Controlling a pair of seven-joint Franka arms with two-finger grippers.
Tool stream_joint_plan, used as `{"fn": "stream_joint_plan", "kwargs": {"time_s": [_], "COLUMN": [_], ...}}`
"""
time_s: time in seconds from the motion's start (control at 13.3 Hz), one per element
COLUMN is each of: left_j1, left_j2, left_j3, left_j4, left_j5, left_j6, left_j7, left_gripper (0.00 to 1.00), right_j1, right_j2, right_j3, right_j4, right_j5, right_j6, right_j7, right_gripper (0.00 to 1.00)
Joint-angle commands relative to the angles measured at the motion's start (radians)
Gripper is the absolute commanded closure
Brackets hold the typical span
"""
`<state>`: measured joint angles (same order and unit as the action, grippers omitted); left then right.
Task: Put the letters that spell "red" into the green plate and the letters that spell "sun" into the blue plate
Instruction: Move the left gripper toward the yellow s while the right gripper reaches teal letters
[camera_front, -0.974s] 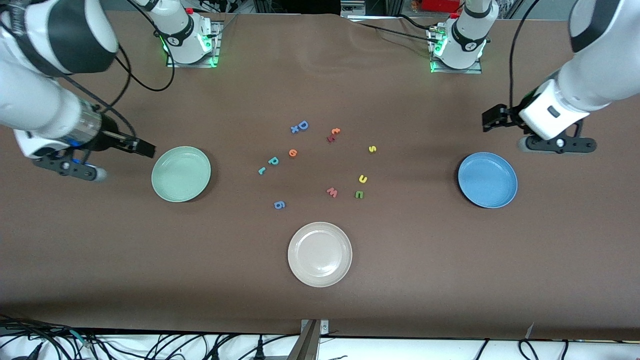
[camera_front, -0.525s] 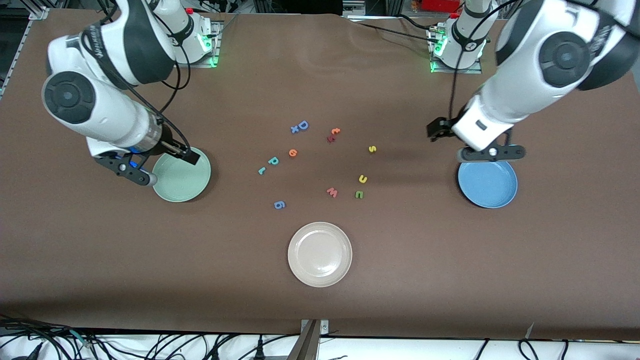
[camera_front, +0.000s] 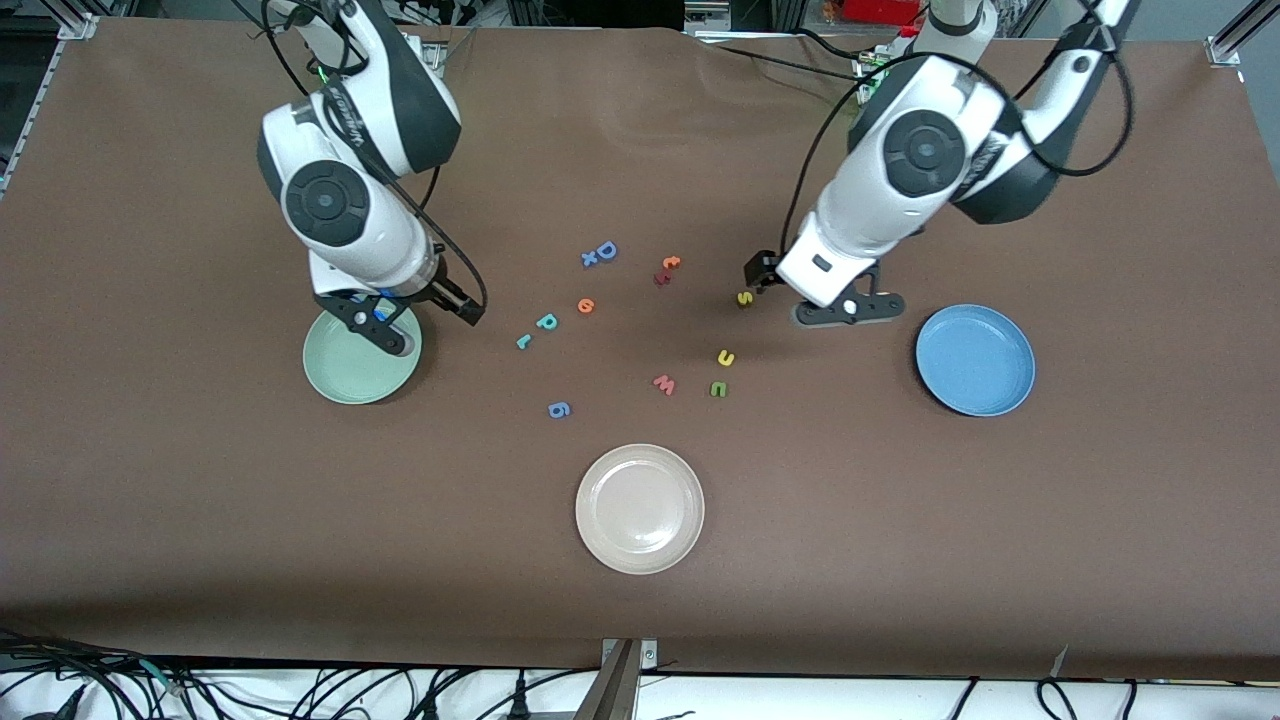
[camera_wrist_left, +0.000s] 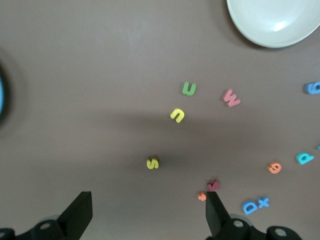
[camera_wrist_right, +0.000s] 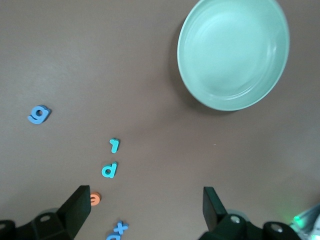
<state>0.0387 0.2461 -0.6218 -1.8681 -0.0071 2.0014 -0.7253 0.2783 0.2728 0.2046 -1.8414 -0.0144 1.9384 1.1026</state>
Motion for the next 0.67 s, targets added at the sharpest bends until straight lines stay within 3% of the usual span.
{"fn": "stream_joint_plan", "kwargs": {"time_s": [0.0, 0.3, 0.6], "left_j1": [-0.042, -0.089, -0.089], "left_j2": [-0.024, -0.019, -0.007], "left_j3": [-0.006, -0.009, -0.007], "left_j4": [-0.110, -0.302, -0.402], "left_j5": [0.042, 0.098, 0.098], "left_j6": [0.115, 0.367, 0.470], "left_j7": [-0.086, -0.167, -0.186], "left_gripper": [0.00, 0.00, 0.00], "right_j1": [-0.004, -0.004, 0.028], "right_j2": [-0.021, 0.012, 0.063], "right_j3": [0.036, 0.047, 0.050], "right_j4": [-0.145, -0.288, -0.291], "right_j5": [0.001, 0.001, -0.007], "right_j6": [0.160, 0.393, 0.522], "right_j7": [0.062, 0.097, 0.227], "right_gripper": [0.01, 0.01, 0.02]}}
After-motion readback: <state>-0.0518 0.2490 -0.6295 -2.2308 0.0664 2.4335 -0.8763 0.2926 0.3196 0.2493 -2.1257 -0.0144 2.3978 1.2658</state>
